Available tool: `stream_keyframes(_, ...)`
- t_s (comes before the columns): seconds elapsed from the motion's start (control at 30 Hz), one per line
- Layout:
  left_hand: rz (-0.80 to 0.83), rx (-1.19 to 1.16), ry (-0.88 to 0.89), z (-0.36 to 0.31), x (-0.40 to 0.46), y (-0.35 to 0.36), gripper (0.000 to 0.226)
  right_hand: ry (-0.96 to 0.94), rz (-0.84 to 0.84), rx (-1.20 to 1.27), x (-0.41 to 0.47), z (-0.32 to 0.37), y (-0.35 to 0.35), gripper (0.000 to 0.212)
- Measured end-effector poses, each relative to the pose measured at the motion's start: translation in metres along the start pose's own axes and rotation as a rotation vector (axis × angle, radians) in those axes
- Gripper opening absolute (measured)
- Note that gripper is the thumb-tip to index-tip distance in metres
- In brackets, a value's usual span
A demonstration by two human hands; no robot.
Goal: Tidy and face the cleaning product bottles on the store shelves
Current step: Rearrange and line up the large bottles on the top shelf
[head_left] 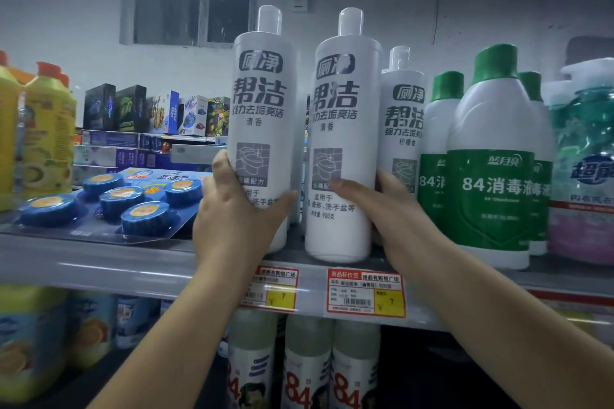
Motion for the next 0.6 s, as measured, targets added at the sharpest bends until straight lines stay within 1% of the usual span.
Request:
stream_keyframes(0.07,-0.003,0.002,0.012,-0.001,-0.001,0.0,0.093,0.021,-0.008,0.002,0.0,0.0,0.001,0.056)
stream_keyframes(0.23,-0.006,0.036,0.041,-0.002,-0.004,0.001,0.096,0.017,-0.009,-0.055,0.0,-0.001,0.003,0.053)
stream_keyframes(0.33,-0.01,0.1,0.128,-0.008,-0.009,0.001,0.108,0.009,0.031,-0.118,0.0,-0.002,0.004,0.06)
stream_keyframes(0.4,-0.002,0.179,0.213,-0.013,-0.014,0.002,0.107,0.018,0.024,-0.128,0.0,-0.001,0.004,0.072)
stream_keyframes(0.43,-0.011,0.215,0.27,-0.014,-0.016,0.003,0.102,0.025,0.016,-0.118,0.0,-0.002,0.003,0.074)
stream_keyframes(0.53,-0.146,0.375,0.525,-0.019,-0.023,0.007,0.076,0.019,0.004,-0.076,-0.001,-0.003,0.001,0.062)
stream_keyframes(0.6,-0.196,0.404,0.642,-0.02,-0.025,0.011,0.06,0.018,0.001,-0.079,-0.001,-0.004,0.001,0.061)
Point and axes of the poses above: each hand's wrist, its own x-axis towards the middle knuckle, its own y-axis out of the palm, z = x × y, the point moved 4 cm from there along x, towards the middle knuckle, and after that the axes turned 5 degrees about z, right-handed, at the moved point
